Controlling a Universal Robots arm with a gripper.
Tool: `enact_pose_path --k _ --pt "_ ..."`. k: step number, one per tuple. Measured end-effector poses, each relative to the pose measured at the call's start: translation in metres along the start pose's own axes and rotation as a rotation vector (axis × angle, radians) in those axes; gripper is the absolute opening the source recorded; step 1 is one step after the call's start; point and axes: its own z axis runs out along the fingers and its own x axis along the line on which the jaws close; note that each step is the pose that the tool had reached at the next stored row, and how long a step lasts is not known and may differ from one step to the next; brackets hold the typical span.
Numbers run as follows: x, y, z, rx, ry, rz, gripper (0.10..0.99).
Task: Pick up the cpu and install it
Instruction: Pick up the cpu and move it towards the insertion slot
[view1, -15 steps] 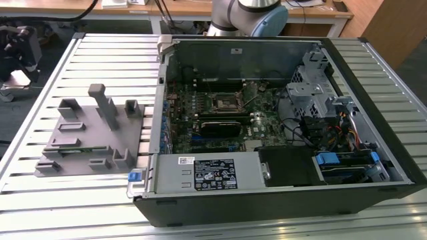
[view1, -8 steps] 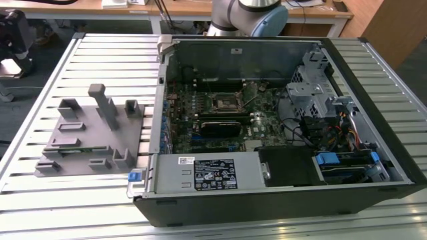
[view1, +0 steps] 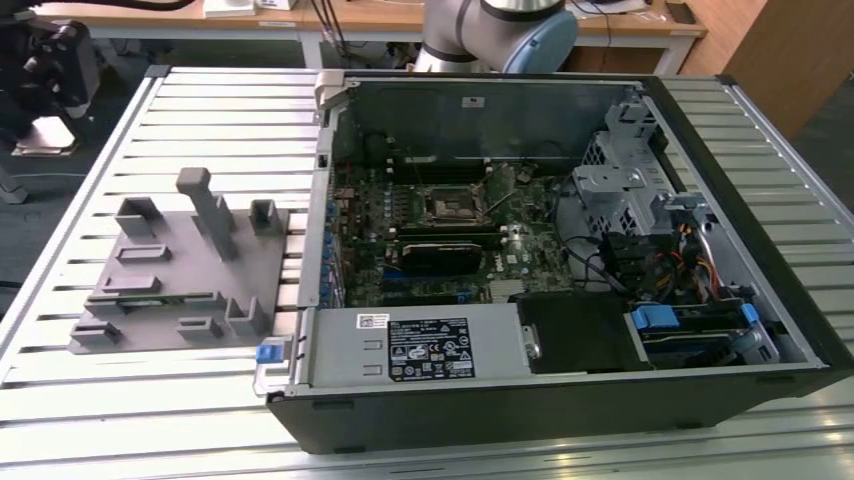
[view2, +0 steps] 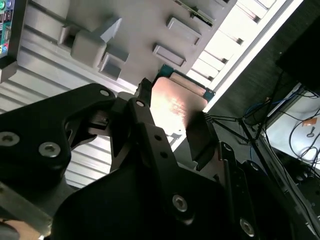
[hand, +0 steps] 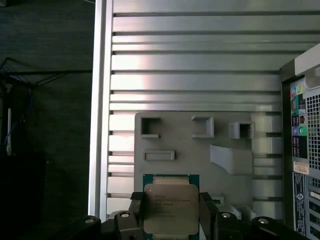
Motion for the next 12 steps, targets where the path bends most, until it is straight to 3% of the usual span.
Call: enact_pose_path --k 8,12 --pt "-0.0281 0.0078 0.0032 0.000 0.0064 0.001 0.533" --pt "-0.0378 0.0194 0.0069 0.000 0.0064 0.001 0.533"
